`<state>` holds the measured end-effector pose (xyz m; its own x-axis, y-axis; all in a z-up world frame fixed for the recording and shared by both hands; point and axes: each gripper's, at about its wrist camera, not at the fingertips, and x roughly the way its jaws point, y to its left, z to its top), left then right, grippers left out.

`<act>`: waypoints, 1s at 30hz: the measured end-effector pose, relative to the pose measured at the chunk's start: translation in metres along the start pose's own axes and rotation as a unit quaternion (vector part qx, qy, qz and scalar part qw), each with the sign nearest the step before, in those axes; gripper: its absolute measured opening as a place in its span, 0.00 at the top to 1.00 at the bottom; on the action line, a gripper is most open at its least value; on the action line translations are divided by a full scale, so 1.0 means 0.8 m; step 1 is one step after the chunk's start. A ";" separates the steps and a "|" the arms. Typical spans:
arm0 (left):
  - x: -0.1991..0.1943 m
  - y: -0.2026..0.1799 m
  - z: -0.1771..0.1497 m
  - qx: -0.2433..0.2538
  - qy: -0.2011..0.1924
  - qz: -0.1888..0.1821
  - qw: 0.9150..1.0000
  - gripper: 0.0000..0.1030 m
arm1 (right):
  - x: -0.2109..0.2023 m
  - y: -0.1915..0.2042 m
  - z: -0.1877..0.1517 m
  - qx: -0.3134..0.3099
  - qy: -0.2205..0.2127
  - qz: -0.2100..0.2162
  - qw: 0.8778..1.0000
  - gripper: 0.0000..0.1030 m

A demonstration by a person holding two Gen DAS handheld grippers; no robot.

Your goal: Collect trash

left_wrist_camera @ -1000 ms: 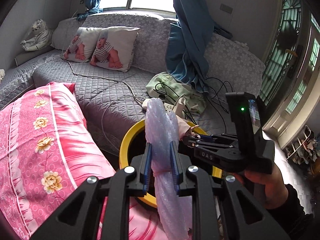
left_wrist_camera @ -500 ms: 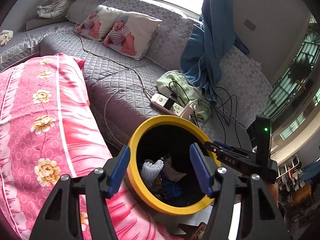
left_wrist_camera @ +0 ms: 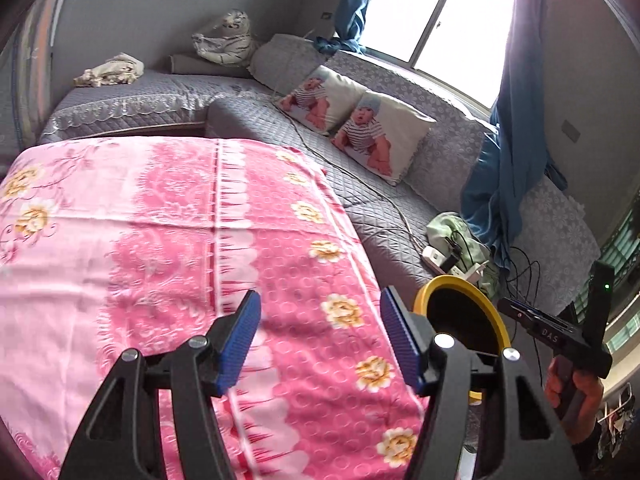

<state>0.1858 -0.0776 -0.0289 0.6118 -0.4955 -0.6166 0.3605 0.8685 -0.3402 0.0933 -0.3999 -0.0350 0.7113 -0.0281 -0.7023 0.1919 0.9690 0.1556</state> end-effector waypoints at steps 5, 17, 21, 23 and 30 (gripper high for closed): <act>-0.083 0.061 -0.041 -0.015 -0.051 0.077 0.996 0.39 | -0.008 0.109 -0.018 -0.063 -0.014 0.066 0.996 0.70; -0.241 0.066 -0.099 -0.002 -0.217 0.190 0.958 0.08 | -0.070 0.239 -0.064 -0.077 -0.143 0.089 0.983 0.11; -0.260 0.052 -0.104 0.008 -0.240 0.198 0.950 0.08 | -0.100 0.239 -0.075 -0.063 -0.201 0.071 0.975 0.08; -0.266 0.045 -0.109 0.014 -0.252 0.200 0.947 0.08 | -0.109 0.234 -0.079 -0.051 -0.221 0.062 0.972 0.08; -0.274 0.029 -0.116 0.012 -0.262 0.214 0.941 0.08 | -0.136 0.221 -0.095 -0.030 -0.263 0.050 0.963 0.08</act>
<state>-0.0057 0.0526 0.0326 0.9654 -0.0450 -0.2570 0.0140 0.9925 -0.1211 -0.0018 -0.2072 0.0165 0.9714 -0.0395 -0.2339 0.0768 0.9853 0.1526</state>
